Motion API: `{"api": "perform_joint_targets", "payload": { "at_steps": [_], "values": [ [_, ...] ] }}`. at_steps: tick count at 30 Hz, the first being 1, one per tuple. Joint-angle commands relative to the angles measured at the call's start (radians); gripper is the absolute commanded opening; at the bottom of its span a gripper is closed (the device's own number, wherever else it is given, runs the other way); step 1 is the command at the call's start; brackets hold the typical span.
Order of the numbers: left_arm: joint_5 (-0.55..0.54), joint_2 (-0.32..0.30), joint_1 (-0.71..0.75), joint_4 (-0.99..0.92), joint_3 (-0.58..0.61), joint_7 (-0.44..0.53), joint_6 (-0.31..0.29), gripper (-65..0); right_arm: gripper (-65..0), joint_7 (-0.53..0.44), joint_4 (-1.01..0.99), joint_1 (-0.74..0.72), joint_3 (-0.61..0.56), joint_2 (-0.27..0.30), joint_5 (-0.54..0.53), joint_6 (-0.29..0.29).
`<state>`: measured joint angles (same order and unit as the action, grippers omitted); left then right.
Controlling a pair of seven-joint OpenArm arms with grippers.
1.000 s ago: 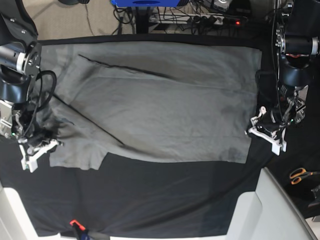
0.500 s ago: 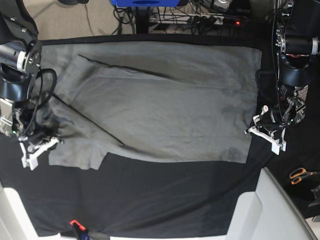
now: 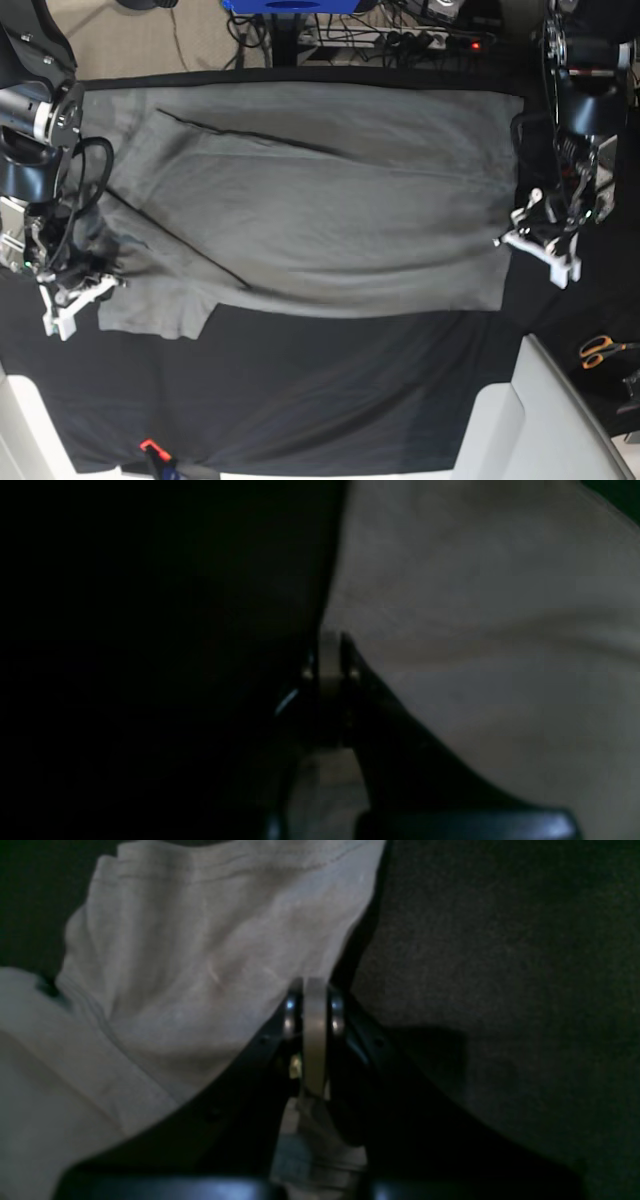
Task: Fold the T-shirt properly
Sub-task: 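Hold both shirt ends and pull them toward the arms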
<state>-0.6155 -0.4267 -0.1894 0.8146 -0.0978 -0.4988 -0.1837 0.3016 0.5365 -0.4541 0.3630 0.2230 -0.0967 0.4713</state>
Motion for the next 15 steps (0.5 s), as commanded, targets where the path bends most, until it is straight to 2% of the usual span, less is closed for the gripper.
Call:
{"api": "perform_joint_targets", "payload": {
  "at_steps": [1, 7, 13, 15],
  "values": [
    [0.01, -0.022, 0.0, 0.027, -0.018, -0.005, 0.008, -65.0, -65.0, -0.02, 0.018, -0.031, 0.005, 0.014, -0.011, 0.008],
    [0.012, -0.024, 0.044, 0.151, -0.084, -0.107, 0.008, -65.0, -65.0, -0.018, 0.018, -0.031, 0.005, 0.014, -0.011, 0.008],
    [0.006, -0.022, 0.052, 0.165, -0.107, -0.113, 0.008, -65.0, -65.0, -0.018, 0.018, -0.031, 0.005, 0.013, -0.011, 0.008],
    [0.006, -0.022, 0.047, 0.168, -0.109, -0.146, 0.01, -65.0, -65.0, -0.018, 0.018, -0.031, 0.005, 0.013, -0.011, 0.008]
  ]
}}
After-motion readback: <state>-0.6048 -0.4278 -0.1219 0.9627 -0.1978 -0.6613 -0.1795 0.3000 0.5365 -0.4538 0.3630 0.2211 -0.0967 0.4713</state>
